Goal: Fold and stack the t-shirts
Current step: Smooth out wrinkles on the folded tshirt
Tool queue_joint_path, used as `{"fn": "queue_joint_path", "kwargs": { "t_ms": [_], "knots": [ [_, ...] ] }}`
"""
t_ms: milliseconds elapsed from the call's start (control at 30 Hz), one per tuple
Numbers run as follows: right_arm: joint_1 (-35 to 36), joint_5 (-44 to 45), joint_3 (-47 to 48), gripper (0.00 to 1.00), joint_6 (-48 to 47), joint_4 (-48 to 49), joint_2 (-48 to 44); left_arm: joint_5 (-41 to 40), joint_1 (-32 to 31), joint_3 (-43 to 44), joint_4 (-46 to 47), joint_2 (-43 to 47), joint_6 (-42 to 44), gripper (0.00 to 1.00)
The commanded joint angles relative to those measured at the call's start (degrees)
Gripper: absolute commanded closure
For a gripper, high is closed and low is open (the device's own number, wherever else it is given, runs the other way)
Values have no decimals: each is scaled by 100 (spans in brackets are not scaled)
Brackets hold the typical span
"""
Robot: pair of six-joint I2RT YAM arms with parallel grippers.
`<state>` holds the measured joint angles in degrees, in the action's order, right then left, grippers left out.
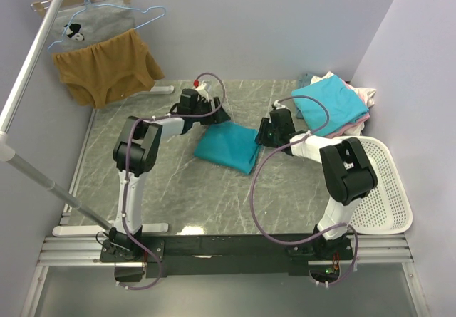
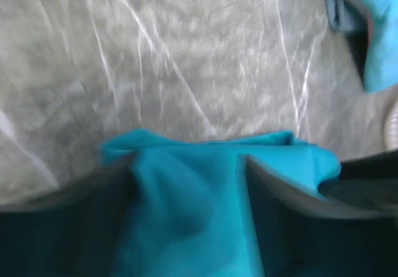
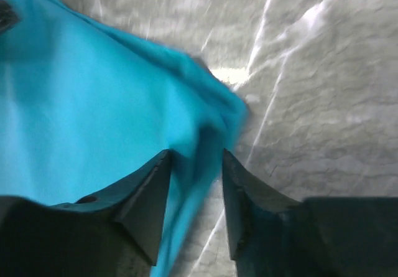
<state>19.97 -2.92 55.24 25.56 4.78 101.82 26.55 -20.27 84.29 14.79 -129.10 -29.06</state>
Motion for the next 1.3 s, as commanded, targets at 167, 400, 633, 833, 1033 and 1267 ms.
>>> {"fn": "queue_joint_path", "kwargs": {
  "t_ms": [167,400,633,833,1033,1267],
  "knots": [
    [-37,933,-101,46,-77,-214,-1321,-923,138,-703,-204,1342,286,1],
    [33,-654,294,42,-87,-442,-1236,-854,146,-1055,-240,2037,182,0],
    [218,-1833,593,42,317,-144,-217,552,59,-661,94,1302,-205,1],
    [482,-1993,270,43,616,-135,84,826,58,-317,-37,580,-223,1],
    [578,-1353,-679,43,845,-135,-320,633,129,-605,58,342,-240,1],
    [579,-298,-840,42,485,-442,-1190,580,129,-1326,393,850,-399,1]
  ]
}}
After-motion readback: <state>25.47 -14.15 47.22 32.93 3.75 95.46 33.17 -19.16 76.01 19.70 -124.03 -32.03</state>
